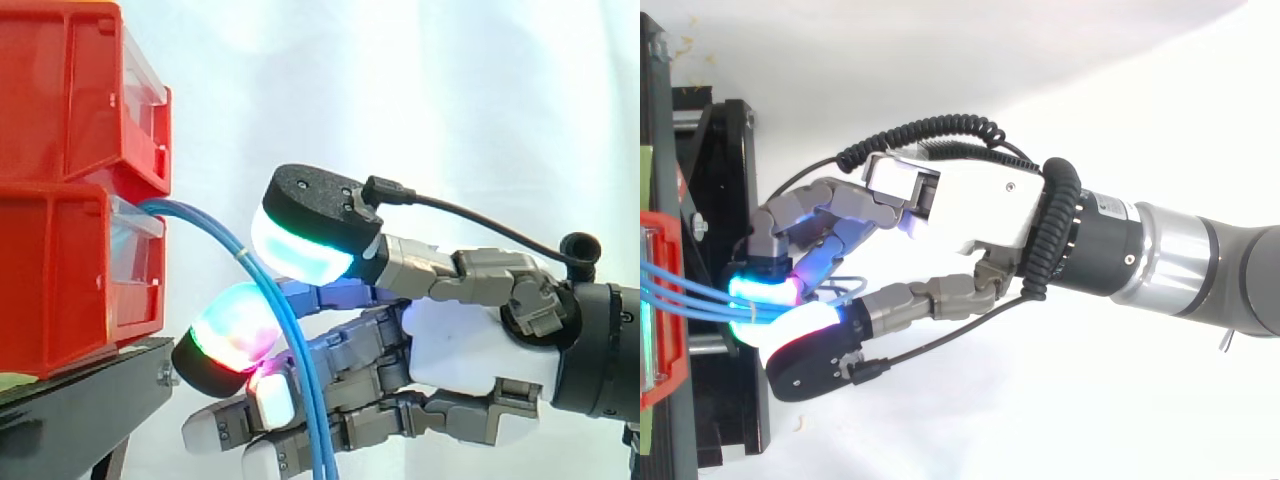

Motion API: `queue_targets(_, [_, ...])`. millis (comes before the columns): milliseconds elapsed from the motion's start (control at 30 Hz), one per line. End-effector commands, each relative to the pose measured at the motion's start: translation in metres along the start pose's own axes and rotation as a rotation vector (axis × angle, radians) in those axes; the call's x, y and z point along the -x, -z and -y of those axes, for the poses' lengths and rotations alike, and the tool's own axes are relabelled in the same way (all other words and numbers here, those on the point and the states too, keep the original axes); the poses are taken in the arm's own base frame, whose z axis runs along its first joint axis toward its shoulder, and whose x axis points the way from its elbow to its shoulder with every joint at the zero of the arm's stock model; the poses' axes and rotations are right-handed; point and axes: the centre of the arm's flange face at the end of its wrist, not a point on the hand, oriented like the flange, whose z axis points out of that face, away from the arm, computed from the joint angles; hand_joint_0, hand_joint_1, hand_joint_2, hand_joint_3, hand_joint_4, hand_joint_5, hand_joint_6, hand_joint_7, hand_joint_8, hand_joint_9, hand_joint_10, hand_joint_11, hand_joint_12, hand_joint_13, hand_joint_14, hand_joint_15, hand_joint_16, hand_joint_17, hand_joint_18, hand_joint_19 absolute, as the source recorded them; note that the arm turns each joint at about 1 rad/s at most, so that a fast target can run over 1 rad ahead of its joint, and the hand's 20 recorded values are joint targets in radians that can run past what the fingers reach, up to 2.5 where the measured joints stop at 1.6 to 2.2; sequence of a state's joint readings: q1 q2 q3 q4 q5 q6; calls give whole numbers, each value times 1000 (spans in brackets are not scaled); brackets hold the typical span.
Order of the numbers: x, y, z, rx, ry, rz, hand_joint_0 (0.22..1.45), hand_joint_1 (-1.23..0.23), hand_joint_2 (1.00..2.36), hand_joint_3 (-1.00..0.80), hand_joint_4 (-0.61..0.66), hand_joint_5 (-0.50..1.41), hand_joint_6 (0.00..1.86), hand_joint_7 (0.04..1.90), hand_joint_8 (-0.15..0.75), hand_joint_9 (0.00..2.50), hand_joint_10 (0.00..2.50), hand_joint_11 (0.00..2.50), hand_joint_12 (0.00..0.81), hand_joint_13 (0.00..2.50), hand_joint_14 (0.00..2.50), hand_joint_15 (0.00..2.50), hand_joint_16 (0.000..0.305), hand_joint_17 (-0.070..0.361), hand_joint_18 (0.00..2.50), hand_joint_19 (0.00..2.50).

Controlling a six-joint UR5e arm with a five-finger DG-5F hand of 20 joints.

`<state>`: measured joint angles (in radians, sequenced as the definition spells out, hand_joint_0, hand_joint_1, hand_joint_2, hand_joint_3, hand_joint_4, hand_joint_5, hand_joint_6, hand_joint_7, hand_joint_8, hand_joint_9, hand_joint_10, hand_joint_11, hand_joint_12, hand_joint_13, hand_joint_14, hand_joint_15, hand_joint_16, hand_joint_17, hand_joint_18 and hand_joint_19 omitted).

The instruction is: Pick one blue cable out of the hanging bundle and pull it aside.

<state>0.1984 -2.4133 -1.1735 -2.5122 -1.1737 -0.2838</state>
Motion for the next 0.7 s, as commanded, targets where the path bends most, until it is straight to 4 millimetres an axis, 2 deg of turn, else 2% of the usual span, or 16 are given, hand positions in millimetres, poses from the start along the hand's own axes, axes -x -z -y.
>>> queue_targets(0, [1,0,-4,-1,1,-6,516,-546,1006,-431,253,-140,866,1113,335,1003,16,705,370,599,8,240,56,126,650,340])
queue_targets(167, [6,-1,-13,4,-1,0,555,-607,1018,-281,240,-136,871,1181,330,999,18,715,359,599,9,246,54,121,650,339])
queue_targets(400, [6,-1,-13,-1,1,-1,561,-703,1023,-134,199,-142,888,1227,327,988,19,732,359,617,9,255,53,120,676,352])
queue_targets(433, [7,-1,-12,-3,2,0,570,-726,1023,-137,183,-145,896,1198,325,982,19,738,359,617,9,258,53,119,678,354])
queue_targets(500, [11,-2,-25,10,-4,7,586,-763,1022,-160,150,-155,906,1177,318,960,19,741,358,620,9,257,53,119,687,352])
queue_targets(567, [12,-3,-32,17,-7,9,634,-828,1018,-256,126,-166,914,1189,309,946,18,744,352,626,9,259,51,115,705,344])
queue_targets(667, [16,0,-41,2,1,3,669,-838,1009,-392,126,-168,914,1177,306,947,17,736,347,638,10,254,51,114,728,339])
